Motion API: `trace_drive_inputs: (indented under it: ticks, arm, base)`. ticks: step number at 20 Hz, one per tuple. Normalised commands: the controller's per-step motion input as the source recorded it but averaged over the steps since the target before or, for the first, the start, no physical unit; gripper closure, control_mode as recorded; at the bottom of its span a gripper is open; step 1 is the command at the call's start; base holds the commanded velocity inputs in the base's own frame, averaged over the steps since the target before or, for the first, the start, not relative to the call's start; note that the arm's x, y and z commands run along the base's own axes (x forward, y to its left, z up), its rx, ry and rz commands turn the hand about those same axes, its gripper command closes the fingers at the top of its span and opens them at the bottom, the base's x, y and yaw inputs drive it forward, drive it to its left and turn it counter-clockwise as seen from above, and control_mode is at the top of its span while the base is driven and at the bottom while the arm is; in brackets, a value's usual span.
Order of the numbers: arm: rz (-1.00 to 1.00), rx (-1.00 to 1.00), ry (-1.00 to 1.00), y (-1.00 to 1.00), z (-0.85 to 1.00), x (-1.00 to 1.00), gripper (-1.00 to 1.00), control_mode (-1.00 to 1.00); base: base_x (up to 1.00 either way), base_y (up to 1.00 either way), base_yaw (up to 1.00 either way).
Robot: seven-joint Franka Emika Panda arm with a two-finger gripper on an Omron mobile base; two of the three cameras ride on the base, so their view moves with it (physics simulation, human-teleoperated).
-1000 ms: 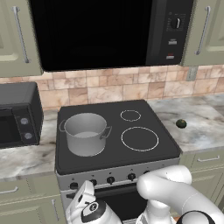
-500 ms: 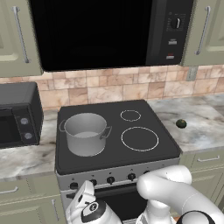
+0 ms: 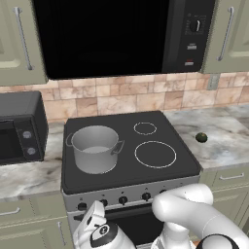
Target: Turn on the burner for the pot on the stove. Wait thirty seconds for the pot to heat up. Then add the squash to the pot.
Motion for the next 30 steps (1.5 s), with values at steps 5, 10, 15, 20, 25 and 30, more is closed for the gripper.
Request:
trace_drive_inputs:
  ticks: [5, 10, 15, 20, 25, 30]
  arm:
    - [0.00, 0.00, 0.00, 0.00, 0.00, 0.00, 1.00, -1.00]
    - [0.00, 0.00, 0.00, 0.00, 0.00, 0.00, 1.00, -1.00]
    - [0.00, 0.00, 0.00, 0.00, 0.00, 0.00, 1.00, -1.00]
    - [0.00, 0.00, 0.00, 0.00, 0.00, 0.00, 1.00, -1.00]
    - [0.00, 0.00, 0.00, 0.00, 0.00, 0.00, 1.00, -1.00]
    - [0.00, 0.00, 0.00, 0.00, 0.00, 0.00, 1.00, -1.00]
  base:
    - [0.00, 0.00, 0.00]
    - [0.00, 0.00, 0.00]
    - [0.00, 0.00, 0.00]
    - [0.00, 0.00, 0.00]
    - [0.00, 0.00, 0.00]
    - [0.00, 0.00, 0.00]
